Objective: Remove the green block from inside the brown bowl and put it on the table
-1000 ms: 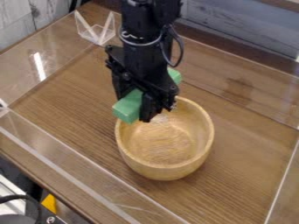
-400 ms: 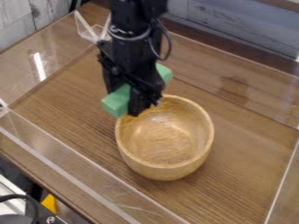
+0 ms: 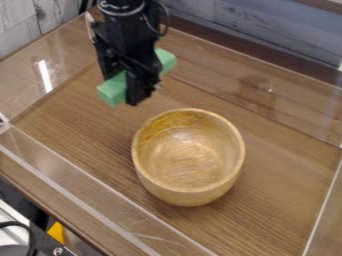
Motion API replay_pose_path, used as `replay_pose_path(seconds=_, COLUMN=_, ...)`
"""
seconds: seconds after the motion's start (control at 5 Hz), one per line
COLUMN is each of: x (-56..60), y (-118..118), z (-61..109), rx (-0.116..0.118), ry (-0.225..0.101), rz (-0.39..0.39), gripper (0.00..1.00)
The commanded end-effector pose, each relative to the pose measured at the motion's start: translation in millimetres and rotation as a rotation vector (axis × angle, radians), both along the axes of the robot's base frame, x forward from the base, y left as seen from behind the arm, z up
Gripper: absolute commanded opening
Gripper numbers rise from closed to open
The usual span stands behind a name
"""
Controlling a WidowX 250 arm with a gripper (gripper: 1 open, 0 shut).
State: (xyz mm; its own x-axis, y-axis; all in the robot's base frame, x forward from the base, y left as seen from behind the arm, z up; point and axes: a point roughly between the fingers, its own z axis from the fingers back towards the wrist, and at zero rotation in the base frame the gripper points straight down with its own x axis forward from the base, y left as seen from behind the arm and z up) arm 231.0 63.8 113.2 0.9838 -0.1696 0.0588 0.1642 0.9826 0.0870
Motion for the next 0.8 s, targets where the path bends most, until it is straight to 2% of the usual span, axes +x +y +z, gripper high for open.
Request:
replay_pose_path(seconds=0.0, x=11.2, y=10.6, z=0.3, rx=0.015, ry=-0.04, rz=0.037, gripper=0.0)
replay_pose_path(seconds=0.2, x=14.8, y=15.3, z=-7.0, rx=0.016, ry=-0.04, rz=0.068, gripper=0.0)
replay_pose_path(seconds=0.6, x=9.9, y=2.5, z=-18.0, rx=0.019, ry=-0.041, rz=0.172, gripper=0.0)
